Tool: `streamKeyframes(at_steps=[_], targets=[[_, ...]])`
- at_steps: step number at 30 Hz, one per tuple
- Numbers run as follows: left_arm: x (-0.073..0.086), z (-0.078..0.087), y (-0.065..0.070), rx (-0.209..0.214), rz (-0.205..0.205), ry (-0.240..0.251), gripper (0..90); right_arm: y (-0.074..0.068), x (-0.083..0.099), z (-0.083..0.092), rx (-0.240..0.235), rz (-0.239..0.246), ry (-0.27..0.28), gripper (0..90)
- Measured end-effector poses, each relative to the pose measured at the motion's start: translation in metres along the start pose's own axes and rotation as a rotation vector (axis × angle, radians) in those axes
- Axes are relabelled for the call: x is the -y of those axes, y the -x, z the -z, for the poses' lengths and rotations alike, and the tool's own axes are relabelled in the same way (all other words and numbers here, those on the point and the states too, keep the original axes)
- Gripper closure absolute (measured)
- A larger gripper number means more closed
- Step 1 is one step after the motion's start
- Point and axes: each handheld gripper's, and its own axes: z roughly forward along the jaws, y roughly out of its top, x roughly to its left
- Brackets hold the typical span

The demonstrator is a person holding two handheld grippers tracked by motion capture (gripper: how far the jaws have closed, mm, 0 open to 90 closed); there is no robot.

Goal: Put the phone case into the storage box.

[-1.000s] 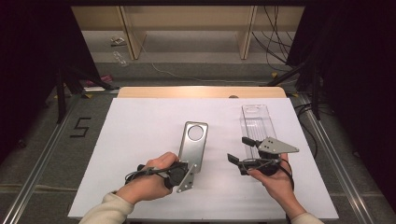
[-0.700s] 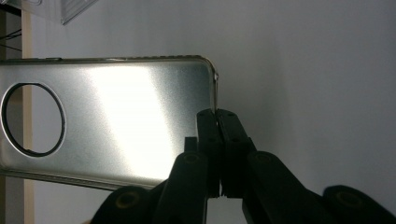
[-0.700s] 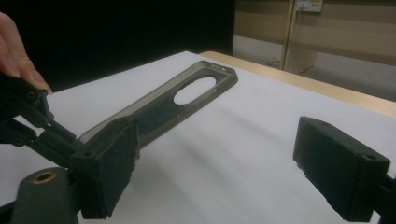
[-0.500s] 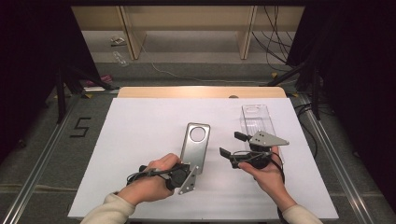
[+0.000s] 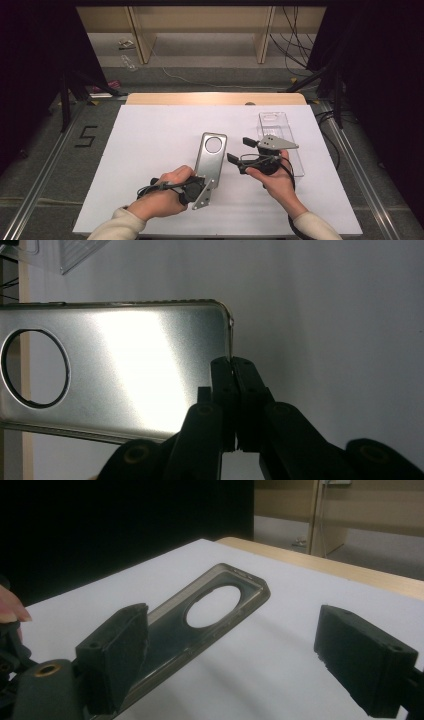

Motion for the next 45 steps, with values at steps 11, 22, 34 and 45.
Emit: streamKeyframes(at_steps=[11, 22, 34, 45], targets=[[-0.002, 0.000, 0.000, -0.002, -0.007, 0.005, 88.3, 0.001, -0.002, -0.013, 0.000, -0.013, -0.011, 15.7], [-0.003, 0.000, 0.001, 0.003, -0.004, 0.007, 88.3, 0.004, -0.005, -0.021, 0.007, -0.035, -0.013, 15.9], [-0.003, 0.000, 0.001, 0.000, -0.009, 0.011, 88.3, 0.005, -0.004, -0.031, 0.004, -0.054, -0.030, 16.3], [-0.004, 0.001, 0.001, 0.000, -0.011, 0.013, 88.3, 0.006, -0.002, -0.038, 0.005, -0.070, -0.038, 17.3]])
